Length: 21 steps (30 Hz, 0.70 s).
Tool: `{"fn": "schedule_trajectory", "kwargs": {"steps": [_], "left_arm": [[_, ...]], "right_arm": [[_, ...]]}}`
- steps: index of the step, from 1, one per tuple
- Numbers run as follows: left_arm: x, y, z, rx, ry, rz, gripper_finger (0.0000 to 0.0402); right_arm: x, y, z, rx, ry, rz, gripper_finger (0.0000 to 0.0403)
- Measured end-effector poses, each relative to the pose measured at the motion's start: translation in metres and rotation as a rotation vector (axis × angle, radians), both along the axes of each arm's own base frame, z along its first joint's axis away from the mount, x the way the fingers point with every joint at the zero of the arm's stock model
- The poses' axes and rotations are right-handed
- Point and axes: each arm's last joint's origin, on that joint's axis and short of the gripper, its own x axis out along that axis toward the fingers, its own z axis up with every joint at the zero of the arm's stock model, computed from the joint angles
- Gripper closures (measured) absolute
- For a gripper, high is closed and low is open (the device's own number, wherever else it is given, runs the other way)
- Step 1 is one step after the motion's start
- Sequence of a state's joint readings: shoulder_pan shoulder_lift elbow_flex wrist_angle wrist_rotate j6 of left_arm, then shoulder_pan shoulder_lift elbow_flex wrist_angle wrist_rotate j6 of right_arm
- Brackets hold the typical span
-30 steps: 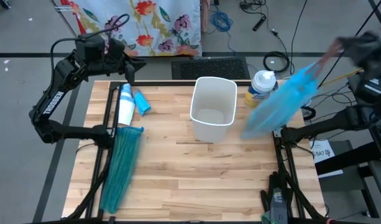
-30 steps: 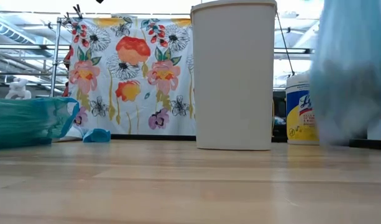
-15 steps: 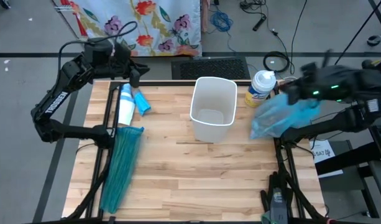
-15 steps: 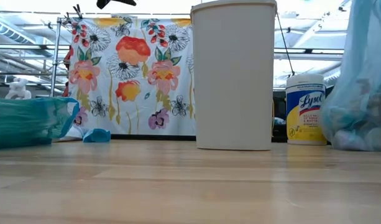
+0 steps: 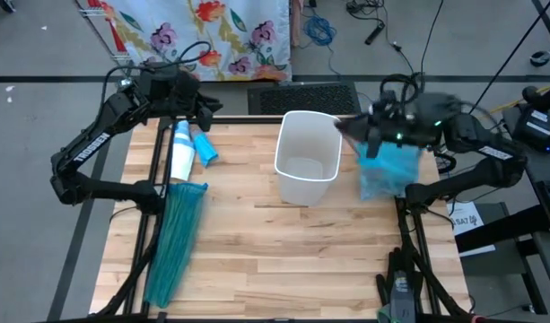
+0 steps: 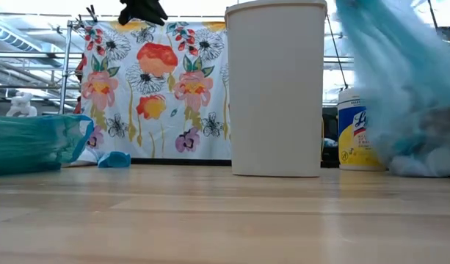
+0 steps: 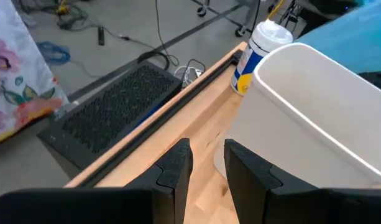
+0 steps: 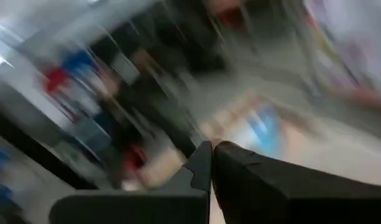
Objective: Place trash/remove bag and relplace
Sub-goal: Remove the light blue trash bag from the white trash bin
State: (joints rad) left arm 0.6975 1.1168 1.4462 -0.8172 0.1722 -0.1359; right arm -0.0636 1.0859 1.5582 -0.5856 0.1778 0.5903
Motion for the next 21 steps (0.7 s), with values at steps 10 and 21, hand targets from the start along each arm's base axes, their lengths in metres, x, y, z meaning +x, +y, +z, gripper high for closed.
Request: {"fn": "schedule_trajectory", "kwargs": {"steps": [10, 21], "left_arm": [[0.003, 0.003, 0.003, 0.123, 0.02, -0.048, 0.0302], [-0.003, 0.01, 0.002, 0.192, 0.07, -0.046, 0.0302]], "right_arm": [[-0.025, -0.009, 0.092, -0.268, -0.409, -0.135, 0.0403], [-0.057, -0.017, 0.018, 0.082, 0.409, -0.631, 0.0403]]}}
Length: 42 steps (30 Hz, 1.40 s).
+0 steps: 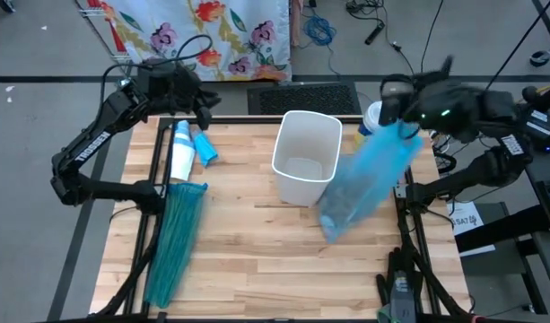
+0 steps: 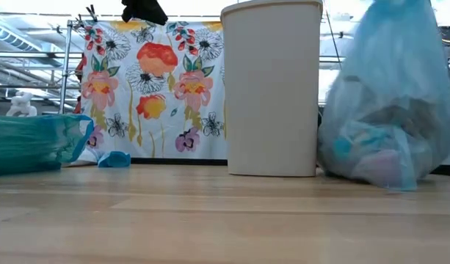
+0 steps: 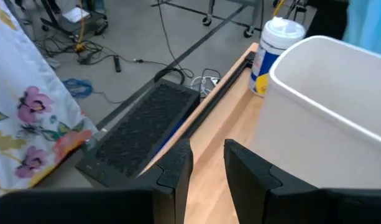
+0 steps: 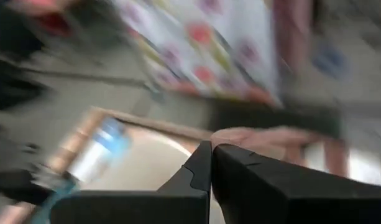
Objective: Place trash/remove bag and relplace
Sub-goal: Remove the light blue trash bag from the white trash bin
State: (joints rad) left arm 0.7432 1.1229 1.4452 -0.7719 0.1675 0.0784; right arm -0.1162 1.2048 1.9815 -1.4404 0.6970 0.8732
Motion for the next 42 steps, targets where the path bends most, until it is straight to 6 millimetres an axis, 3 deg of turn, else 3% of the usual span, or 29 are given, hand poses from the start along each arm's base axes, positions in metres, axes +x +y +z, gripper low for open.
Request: {"fn": "schedule_trajectory", "kwargs": {"steps": [2, 7, 10, 13, 17, 23, 29, 35, 42], "left_arm": [[-0.002, 0.002, 0.0, 0.015, 0.01, 0.003, 0.0302], [-0.004, 0.004, 0.0, 0.031, 0.021, 0.012, 0.0302], [-0.004, 0.004, 0.0, 0.022, 0.016, 0.005, 0.0302], [-0.004, 0.004, -0.001, 0.011, 0.013, -0.013, 0.0302], [-0.004, 0.003, -0.002, -0.004, 0.026, -0.017, 0.0302], [-0.005, 0.002, -0.004, -0.021, 0.039, -0.018, 0.0302], [-0.005, 0.002, -0.005, -0.049, 0.035, -0.007, 0.0302], [-0.006, 0.001, -0.008, -0.091, 0.044, 0.006, 0.0302], [-0.006, -0.001, -0.009, -0.143, 0.033, 0.023, 0.0302]], "right_arm": [[0.0, 0.001, -0.016, 0.126, 0.053, -0.064, 0.0403], [0.038, 0.005, -0.061, 0.355, 0.091, 0.025, 0.0403], [0.056, 0.006, -0.106, 0.513, 0.25, -0.017, 0.0403], [0.06, 0.009, -0.146, 0.669, 0.373, -0.08, 0.0403], [0.071, 0.014, -0.197, 0.75, 0.413, -0.122, 0.0403], [0.09, 0.014, -0.27, 0.739, 0.286, -0.03, 0.0403], [0.08, 0.007, -0.332, 0.618, 0.214, -0.087, 0.0403], [0.064, 0.007, -0.375, 0.389, 0.081, -0.16, 0.0403], [0.044, 0.009, -0.416, 0.397, -0.046, -0.125, 0.0403]]}}
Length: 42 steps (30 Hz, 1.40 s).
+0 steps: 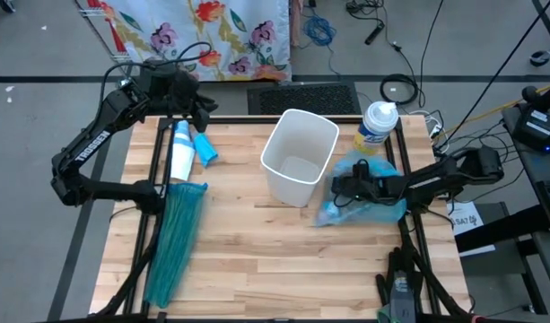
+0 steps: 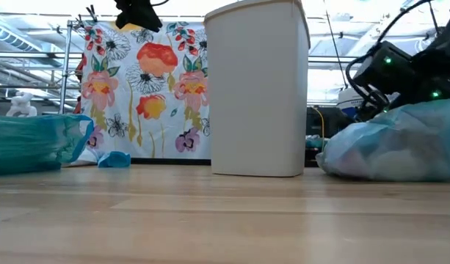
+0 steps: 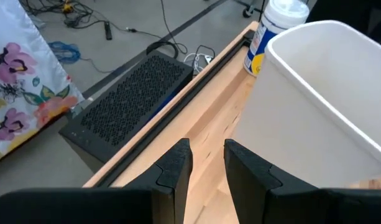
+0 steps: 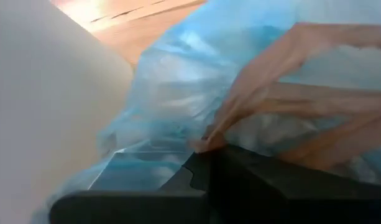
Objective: Place trash/remove bag and relplace
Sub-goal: Remove the light blue trash bag from the white trash bin, then insert the blue trash bag into the white trash bin
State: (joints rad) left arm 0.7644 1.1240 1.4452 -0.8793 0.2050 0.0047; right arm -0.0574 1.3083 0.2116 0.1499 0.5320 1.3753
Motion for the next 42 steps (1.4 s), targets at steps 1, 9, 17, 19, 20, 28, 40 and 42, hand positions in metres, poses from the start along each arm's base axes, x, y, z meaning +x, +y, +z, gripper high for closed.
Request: {"fn": "schedule_trajectory", "kwargs": {"steps": [1, 9, 17, 19, 20, 28, 40, 42], "left_arm": [[0.0, 0.0, 0.001, 0.002, -0.006, 0.002, 0.0302], [0.001, 0.001, 0.002, -0.01, -0.034, 0.02, 0.0302], [0.001, 0.001, 0.002, -0.074, -0.071, 0.061, 0.0302], [0.001, 0.001, 0.002, -0.081, -0.075, 0.066, 0.0302], [0.001, 0.0, 0.002, -0.086, -0.077, 0.069, 0.0302], [0.004, -0.004, 0.002, -0.108, -0.086, 0.056, 0.0302], [0.008, -0.008, 0.002, -0.093, -0.078, 0.02, 0.0302], [0.008, -0.008, 0.002, -0.081, -0.071, 0.013, 0.0302]], "right_arm": [[-0.002, 0.0, -0.002, 0.011, -0.009, 0.008, 0.0403], [0.008, 0.001, 0.017, -0.014, -0.04, 0.154, 0.0362], [0.014, -0.001, 0.033, 0.075, -0.108, 0.278, 0.0265], [0.013, -0.002, 0.036, 0.139, -0.147, 0.312, 0.0244], [0.012, -0.003, 0.038, 0.173, -0.168, 0.333, 0.0236], [-0.005, -0.012, 0.054, 0.277, -0.223, 0.36, 0.022], [-0.041, -0.019, 0.084, 0.21, -0.068, 0.296, 0.024], [-0.045, -0.019, 0.099, 0.198, -0.04, 0.291, 0.0241]]}}
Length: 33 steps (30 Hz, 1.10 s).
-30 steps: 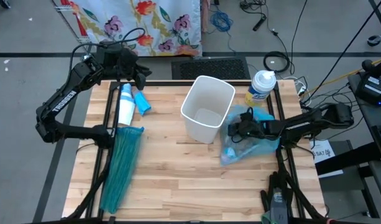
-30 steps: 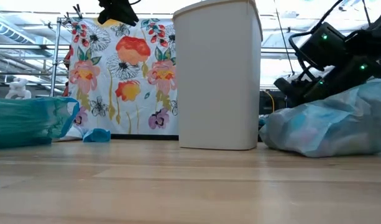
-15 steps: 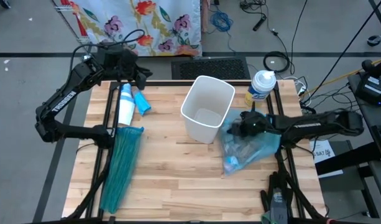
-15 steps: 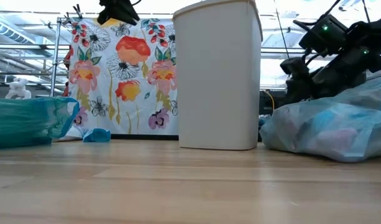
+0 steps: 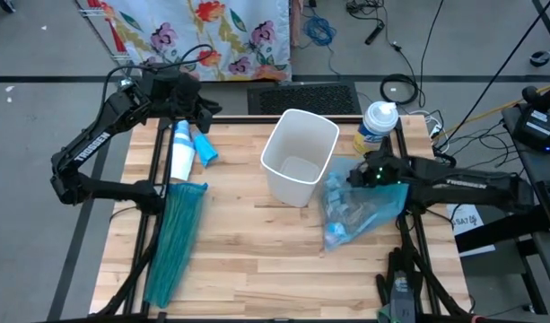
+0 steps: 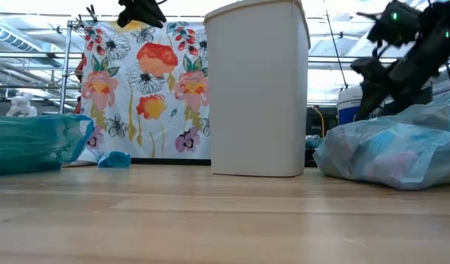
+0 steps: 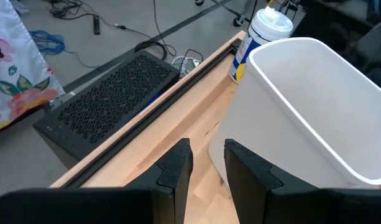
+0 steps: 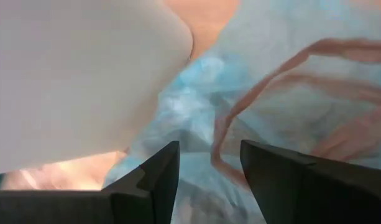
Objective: Place trash/remove bag and relplace
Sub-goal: Insert the blue trash bag into the white trash bin
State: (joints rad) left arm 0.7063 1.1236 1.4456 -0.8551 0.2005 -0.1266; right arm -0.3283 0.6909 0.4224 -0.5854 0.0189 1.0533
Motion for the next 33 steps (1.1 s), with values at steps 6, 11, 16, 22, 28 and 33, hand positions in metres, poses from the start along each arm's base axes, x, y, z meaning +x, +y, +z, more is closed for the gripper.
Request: {"fn": "schedule_trajectory", "kwargs": {"steps": [6, 11, 16, 22, 28, 33], "left_arm": [[0.0, 0.0, 0.0, 0.009, 0.004, -0.006, 0.0302], [0.0, 0.0, 0.0, 0.022, 0.016, -0.015, 0.0302], [-0.003, -0.012, -0.003, 0.0, 0.061, -0.08, 0.0302], [-0.007, -0.046, -0.007, -0.056, 0.16, -0.032, 0.0302], [-0.014, -0.08, -0.019, -0.183, 0.299, 0.102, 0.0302], [-0.016, -0.108, -0.042, -0.258, 0.44, 0.215, 0.0302]], "right_arm": [[-0.001, -0.002, 0.062, -0.116, -0.072, 0.001, 0.0241], [-0.005, -0.002, 0.086, -0.158, -0.076, 0.004, 0.0241], [-0.012, 0.001, 0.077, -0.071, 0.019, -0.05, 0.0241], [-0.011, 0.005, 0.077, -0.058, 0.025, -0.035, 0.0241], [-0.01, 0.004, 0.078, -0.084, 0.019, -0.052, 0.0241], [-0.01, 0.004, 0.077, -0.086, 0.021, -0.054, 0.0241]]}}
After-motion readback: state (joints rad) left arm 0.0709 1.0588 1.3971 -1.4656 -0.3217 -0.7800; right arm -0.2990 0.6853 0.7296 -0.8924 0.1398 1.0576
